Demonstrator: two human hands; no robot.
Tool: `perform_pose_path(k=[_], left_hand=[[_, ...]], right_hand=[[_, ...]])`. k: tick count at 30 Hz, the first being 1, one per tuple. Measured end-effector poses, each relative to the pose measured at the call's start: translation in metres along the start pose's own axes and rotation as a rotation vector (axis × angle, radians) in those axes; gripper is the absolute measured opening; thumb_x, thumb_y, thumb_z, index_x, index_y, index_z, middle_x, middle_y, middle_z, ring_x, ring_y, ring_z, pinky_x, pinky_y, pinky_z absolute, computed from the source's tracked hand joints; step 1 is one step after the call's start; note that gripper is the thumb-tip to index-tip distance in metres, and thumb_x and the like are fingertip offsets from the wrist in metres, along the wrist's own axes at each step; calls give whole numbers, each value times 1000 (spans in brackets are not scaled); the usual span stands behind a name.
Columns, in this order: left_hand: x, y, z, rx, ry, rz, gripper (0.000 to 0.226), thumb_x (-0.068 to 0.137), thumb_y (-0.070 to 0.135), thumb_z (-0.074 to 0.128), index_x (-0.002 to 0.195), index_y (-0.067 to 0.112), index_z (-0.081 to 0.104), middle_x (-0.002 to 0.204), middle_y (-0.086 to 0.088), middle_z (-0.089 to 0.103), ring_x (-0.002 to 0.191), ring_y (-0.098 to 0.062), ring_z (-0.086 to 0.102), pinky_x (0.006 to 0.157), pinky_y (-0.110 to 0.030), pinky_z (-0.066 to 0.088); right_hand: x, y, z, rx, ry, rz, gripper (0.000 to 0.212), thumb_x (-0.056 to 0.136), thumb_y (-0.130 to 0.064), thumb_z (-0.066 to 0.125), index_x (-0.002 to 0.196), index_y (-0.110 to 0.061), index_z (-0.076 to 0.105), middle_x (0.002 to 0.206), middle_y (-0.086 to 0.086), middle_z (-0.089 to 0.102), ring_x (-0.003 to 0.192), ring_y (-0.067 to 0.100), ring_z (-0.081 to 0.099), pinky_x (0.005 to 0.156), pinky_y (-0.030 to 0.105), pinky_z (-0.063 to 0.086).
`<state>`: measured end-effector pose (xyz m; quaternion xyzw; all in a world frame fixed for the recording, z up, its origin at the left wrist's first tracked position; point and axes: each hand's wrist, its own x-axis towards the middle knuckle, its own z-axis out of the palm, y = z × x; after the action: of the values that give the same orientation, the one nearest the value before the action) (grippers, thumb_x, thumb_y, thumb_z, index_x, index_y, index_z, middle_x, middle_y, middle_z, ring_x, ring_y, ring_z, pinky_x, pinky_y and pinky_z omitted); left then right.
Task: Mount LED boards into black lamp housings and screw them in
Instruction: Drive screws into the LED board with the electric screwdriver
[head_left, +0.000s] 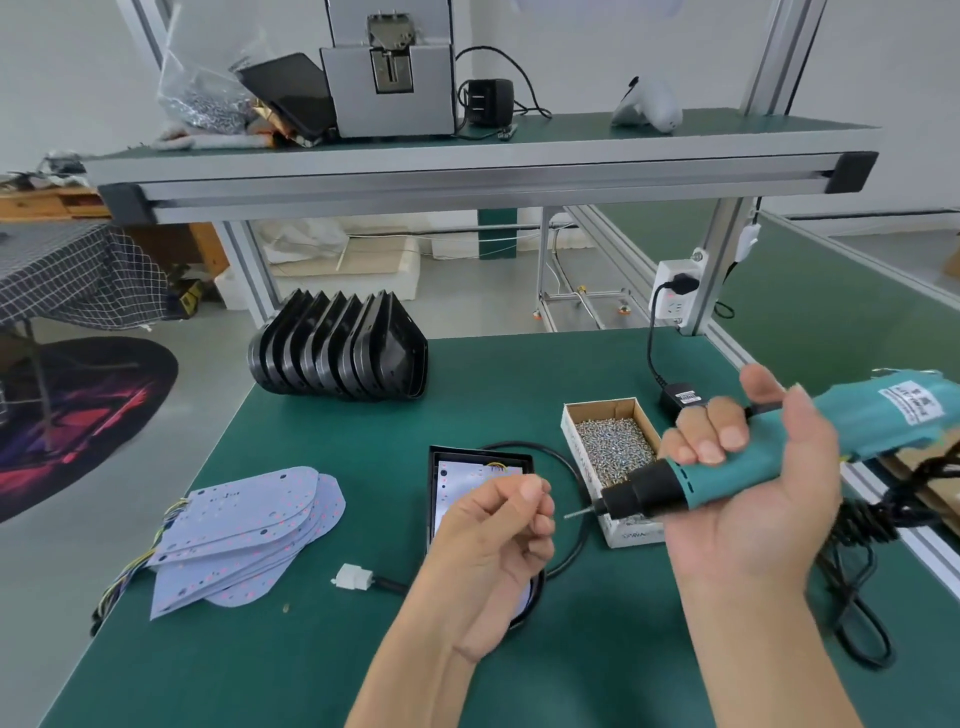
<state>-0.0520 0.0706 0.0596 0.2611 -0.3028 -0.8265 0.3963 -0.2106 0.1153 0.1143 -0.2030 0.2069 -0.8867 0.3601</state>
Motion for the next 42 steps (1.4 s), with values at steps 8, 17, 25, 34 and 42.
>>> perform_pose_path(k=[8,17,25,34,42], left_hand=[[-25,9,-2,-5,-8,73,25,71,35,82,70,13,72,68,-4,56,56,-13,46,57,-21,44],[-31,10,-2,174,19,161,28,75,42,79,66,16,73,71,-5,62,59,-12,53,57,-21,47],[-37,10,3,369,136,292,32,89,38,68,64,19,73,67,-3,62,60,-13,52,59,-21,47],[-40,2,0,881,309,519,28,102,43,61,77,32,69,67,8,64,58,-4,47,57,-14,41],[-33,-14,-17,1110,282,819,18,97,42,56,82,32,59,76,17,58,73,-7,54,67,-8,38]], right_hand=[[-9,10,31,50,-43,28,21,104,-33,47,101,-17,61,61,-7,42,54,9,39,55,22,39],[-15,14,35,22,-34,24,21,105,-32,46,99,-18,61,61,-6,42,54,10,39,55,22,40],[-16,14,34,8,-64,13,21,104,-32,46,100,-19,61,61,-6,41,53,10,39,54,23,40],[-19,18,35,-42,-86,-23,22,104,-29,45,98,-20,64,59,-6,42,50,11,40,53,24,39],[-21,30,23,-26,72,41,11,104,-28,55,109,-20,61,64,-5,41,52,11,41,53,22,39]])
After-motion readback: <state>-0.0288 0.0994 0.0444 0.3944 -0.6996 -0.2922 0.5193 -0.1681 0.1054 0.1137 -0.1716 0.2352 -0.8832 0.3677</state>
